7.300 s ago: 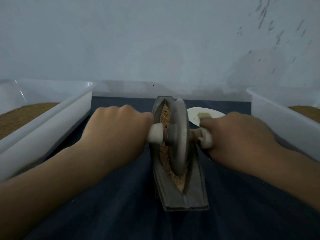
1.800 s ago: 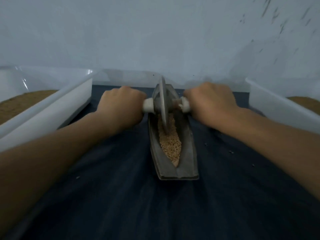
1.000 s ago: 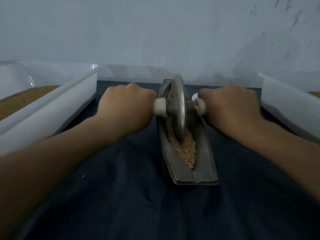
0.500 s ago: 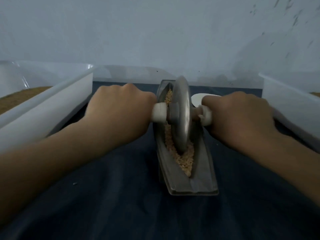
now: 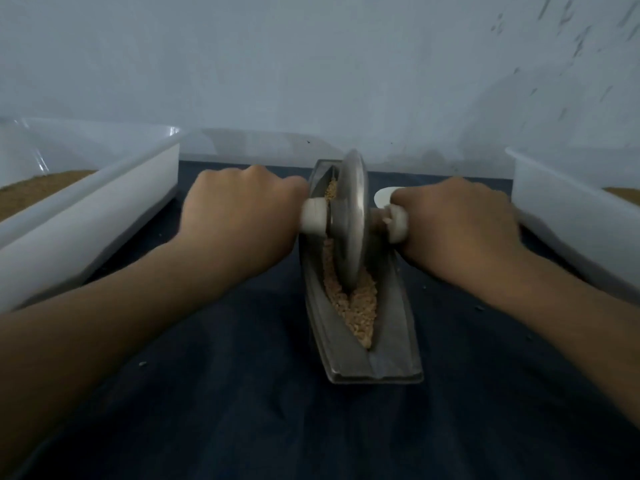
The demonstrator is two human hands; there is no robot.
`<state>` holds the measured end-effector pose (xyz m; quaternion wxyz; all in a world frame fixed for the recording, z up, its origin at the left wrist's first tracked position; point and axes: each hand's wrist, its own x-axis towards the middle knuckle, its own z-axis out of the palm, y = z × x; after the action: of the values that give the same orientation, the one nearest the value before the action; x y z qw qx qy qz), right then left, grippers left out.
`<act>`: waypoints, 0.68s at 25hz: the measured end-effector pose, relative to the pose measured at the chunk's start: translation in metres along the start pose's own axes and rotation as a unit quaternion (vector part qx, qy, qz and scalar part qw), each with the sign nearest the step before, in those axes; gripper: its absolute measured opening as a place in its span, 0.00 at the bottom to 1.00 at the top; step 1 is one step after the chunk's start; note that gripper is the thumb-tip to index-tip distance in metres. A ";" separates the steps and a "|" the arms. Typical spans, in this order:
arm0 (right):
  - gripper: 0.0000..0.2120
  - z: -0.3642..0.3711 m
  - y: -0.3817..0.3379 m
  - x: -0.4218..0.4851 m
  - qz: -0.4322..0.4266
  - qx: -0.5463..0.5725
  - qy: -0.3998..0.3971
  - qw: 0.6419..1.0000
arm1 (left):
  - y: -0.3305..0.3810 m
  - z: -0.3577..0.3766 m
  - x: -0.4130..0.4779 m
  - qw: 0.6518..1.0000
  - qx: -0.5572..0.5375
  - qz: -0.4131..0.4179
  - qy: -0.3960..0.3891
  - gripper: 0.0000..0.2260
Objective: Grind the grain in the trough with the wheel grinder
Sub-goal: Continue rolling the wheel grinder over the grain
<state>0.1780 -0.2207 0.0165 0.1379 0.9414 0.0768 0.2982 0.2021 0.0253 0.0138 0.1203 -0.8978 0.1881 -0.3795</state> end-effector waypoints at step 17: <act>0.06 0.000 -0.012 0.056 0.035 0.076 -0.105 0.991 | 0.012 0.002 0.045 0.986 -0.022 -0.075 -0.146 0.06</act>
<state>0.2228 -0.1964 0.0432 0.0630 0.9773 0.0513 0.1954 0.2296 -0.0047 0.0368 0.0984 -0.9577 0.1087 -0.2477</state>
